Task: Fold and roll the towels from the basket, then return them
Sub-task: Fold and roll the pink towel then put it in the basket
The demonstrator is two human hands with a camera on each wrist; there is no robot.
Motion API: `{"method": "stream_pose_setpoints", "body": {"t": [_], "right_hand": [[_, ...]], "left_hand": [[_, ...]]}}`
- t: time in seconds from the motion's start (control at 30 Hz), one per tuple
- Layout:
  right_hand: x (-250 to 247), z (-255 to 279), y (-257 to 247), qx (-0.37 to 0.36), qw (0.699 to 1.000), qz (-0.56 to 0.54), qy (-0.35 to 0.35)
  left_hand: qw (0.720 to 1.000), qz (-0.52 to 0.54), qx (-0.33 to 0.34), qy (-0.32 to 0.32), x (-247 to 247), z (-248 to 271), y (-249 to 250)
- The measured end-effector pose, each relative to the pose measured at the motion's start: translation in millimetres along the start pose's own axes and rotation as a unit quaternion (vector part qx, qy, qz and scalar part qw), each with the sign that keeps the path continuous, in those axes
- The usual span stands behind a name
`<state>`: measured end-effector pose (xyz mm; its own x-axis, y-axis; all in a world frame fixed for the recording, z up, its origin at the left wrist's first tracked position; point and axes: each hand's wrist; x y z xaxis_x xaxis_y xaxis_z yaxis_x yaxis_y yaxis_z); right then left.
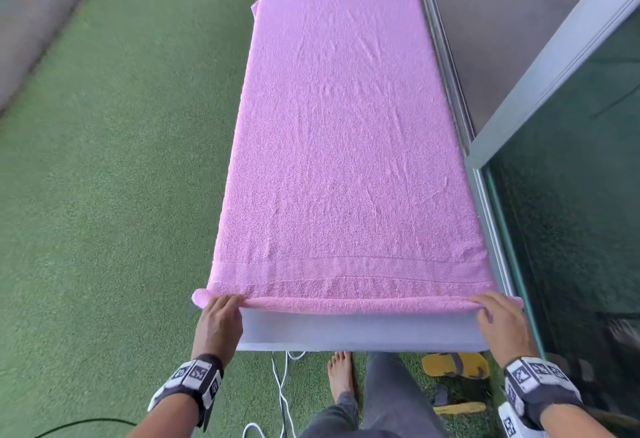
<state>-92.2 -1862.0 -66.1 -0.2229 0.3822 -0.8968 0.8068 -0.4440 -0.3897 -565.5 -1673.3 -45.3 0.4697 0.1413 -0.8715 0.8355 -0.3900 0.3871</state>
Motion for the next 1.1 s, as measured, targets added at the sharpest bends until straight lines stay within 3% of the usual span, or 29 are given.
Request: {"method": "stream_pose_setpoints", "body": {"t": [0.07, 0.2, 0.37, 0.47, 0.7, 0.8, 0.93, 1.1], "right_hand": [[-5.2, -3.1, -2.8, -0.024, 0.999, 0.025, 0.003], [-15.8, -4.4, -14.9, -0.016, 0.992, 0.107, -0.059], [-15.6, 2.1, -16.3, 0.018, 0.997, 0.078, -0.011], [-10.4, 16.4, -18.2, -0.016, 0.998, 0.027, -0.046], [-5.8, 1.9, -11.7, 0.016, 0.997, 0.020, -0.072], [-14.6, -6.7, -17.6, -0.007, 0.997, 0.058, -0.059], [-26.1, -17.7, -23.9, -0.013, 0.986, 0.126, -0.111], [-28.6, -29.0, -28.0, -0.006, 0.990, 0.123, -0.071]], "left_hand": [[0.999, -0.018, 0.000, -0.029, -7.4, -2.4, 3.1], [0.991, -0.091, -0.003, -0.098, -6.8, -4.4, -2.0], [0.992, -0.110, -0.026, -0.061, -4.3, -6.7, 2.0], [0.996, -0.058, 0.008, -0.061, 0.0, 1.9, 4.1], [1.000, -0.019, 0.000, -0.013, 4.0, -6.3, 1.5], [0.999, -0.034, -0.012, -0.039, -2.3, -12.2, -0.2], [0.987, -0.106, -0.047, -0.110, -5.7, -15.1, -6.3], [0.989, -0.118, -0.059, -0.063, -3.4, -25.6, -3.8]]}}
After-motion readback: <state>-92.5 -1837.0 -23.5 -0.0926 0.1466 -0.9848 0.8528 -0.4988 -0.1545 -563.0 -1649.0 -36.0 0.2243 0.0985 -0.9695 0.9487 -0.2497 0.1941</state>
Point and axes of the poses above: each hand's wrist, its own z-axis away from the middle knuckle, its own x-axis out of the palm, y = z × x, and after that the axes turned 9 degrees about y, right-handed
